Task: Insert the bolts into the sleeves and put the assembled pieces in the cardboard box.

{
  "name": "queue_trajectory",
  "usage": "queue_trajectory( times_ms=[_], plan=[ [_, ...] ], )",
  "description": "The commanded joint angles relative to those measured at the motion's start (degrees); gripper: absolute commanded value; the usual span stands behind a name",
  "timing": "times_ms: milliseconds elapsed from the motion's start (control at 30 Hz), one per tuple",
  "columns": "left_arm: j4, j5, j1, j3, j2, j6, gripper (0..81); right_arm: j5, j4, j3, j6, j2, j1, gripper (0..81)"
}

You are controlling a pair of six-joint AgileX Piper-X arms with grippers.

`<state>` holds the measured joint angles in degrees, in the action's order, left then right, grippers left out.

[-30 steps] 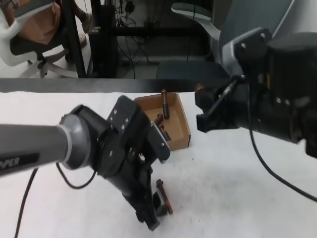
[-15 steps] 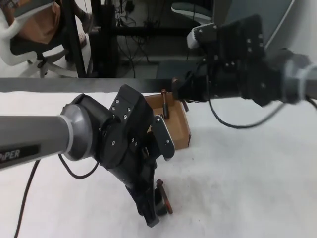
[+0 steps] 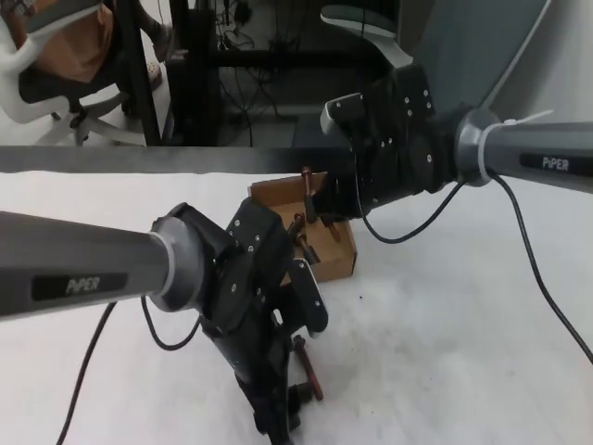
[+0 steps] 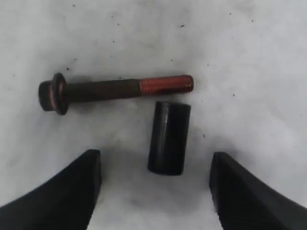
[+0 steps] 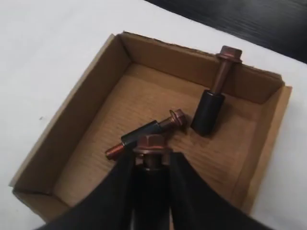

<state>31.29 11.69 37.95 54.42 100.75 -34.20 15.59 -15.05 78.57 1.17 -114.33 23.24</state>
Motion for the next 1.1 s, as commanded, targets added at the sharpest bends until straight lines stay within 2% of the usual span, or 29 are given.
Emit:
queue_trajectory(
  times_ms=[0,67,133,200,267,333,367,400,500,533,567,800,1067],
  plan=[
    [-0.3,-0.1,1.6,0.8,0.2,-1.4,61.0,0.3,0.4,0.9,0.5,-0.7,-0.8,0.3],
    [-0.7,-0.1,2.7,0.8,0.8,-1.4,61.0,0.8,0.2,0.9,0.5,-0.8,-0.8,2.2],
    [-1.1,-1.0,3.5,1.1,1.9,-1.4,61.0,3.4,0.2,0.9,0.5,-0.7,-0.8,14.3],
    [-0.5,-2.8,4.0,1.4,3.0,-1.4,60.3,5.2,-0.3,0.9,0.0,-0.2,-0.8,31.2],
    [0.9,-5.6,4.5,2.2,5.5,-1.7,59.8,5.3,-2.4,0.9,0.0,1.0,-0.8,54.3],
    [1.5,-8.3,4.6,2.4,6.2,-1.8,57.3,5.3,-3.8,0.9,0.0,2.3,-0.8,65.9],
    [1.9,-8.9,4.6,2.7,6.2,-1.8,53.9,5.3,-4.5,0.9,0.0,3.2,-0.8,68.0],
    [2.2,-9.0,4.6,3.1,6.2,-1.8,46.9,5.3,-5.3,0.9,0.0,4.3,-0.8,68.0],
    [2.7,-9.0,4.6,3.7,6.2,-1.8,17.9,5.3,-8.3,0.9,0.1,8.1,-0.8,68.0],
    [3.3,-9.0,4.6,4.0,6.2,-1.8,4.8,5.3,-9.1,0.9,0.1,9.2,-0.8,68.0],
    [3.9,-9.0,4.6,4.1,6.2,-1.8,1.3,5.3,-10.4,0.9,0.4,10.7,-0.8,68.0],
    [7.2,-8.8,4.3,3.6,2.6,3.4,1.7,4.8,-20.7,0.7,4.9,19.2,-0.8,68.0],
    [-5.1,-1.1,-0.8,-6.5,-17.2,16.9,1.7,1.0,-35.0,-2.6,6.6,23.3,-0.4,68.0]
  ],
)
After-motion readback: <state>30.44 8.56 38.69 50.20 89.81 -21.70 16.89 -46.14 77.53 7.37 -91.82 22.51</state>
